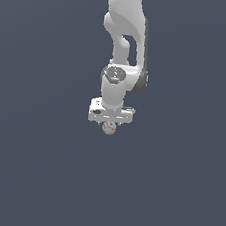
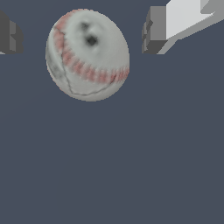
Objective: Pick up the object and move it to a goal position.
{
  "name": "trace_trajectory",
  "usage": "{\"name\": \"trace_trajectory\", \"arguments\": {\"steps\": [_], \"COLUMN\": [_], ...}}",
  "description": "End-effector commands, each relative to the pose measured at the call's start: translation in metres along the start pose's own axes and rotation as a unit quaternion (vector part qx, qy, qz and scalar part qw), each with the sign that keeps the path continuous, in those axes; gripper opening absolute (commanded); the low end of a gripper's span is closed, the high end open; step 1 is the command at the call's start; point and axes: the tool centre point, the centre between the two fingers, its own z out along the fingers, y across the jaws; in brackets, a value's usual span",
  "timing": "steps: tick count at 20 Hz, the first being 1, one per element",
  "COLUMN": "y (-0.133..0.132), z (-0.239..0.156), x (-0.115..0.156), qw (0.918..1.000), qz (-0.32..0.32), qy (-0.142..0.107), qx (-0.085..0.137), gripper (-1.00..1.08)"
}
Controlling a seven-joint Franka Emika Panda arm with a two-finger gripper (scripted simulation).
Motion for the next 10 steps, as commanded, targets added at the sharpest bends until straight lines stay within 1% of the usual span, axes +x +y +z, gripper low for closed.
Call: {"name": "trace_trajectory", "arguments": {"steps": [1, 8, 9, 10], "y": [0.000, 0.000, 0.000, 0.000], "z": [0.012, 0.026, 0.026, 0.026], "x": [-0.001, 0.000, 0.000, 0.000], "qw": [1.0000, 1.0000, 1.0000, 1.0000], "qz": [0.000, 0.000, 0.000, 0.000], "qy": [0.000, 0.000, 0.000, 0.000], "qx": [0.000, 0.000, 0.000, 0.000], "gripper": [1.00, 1.00, -1.00, -1.00]}}
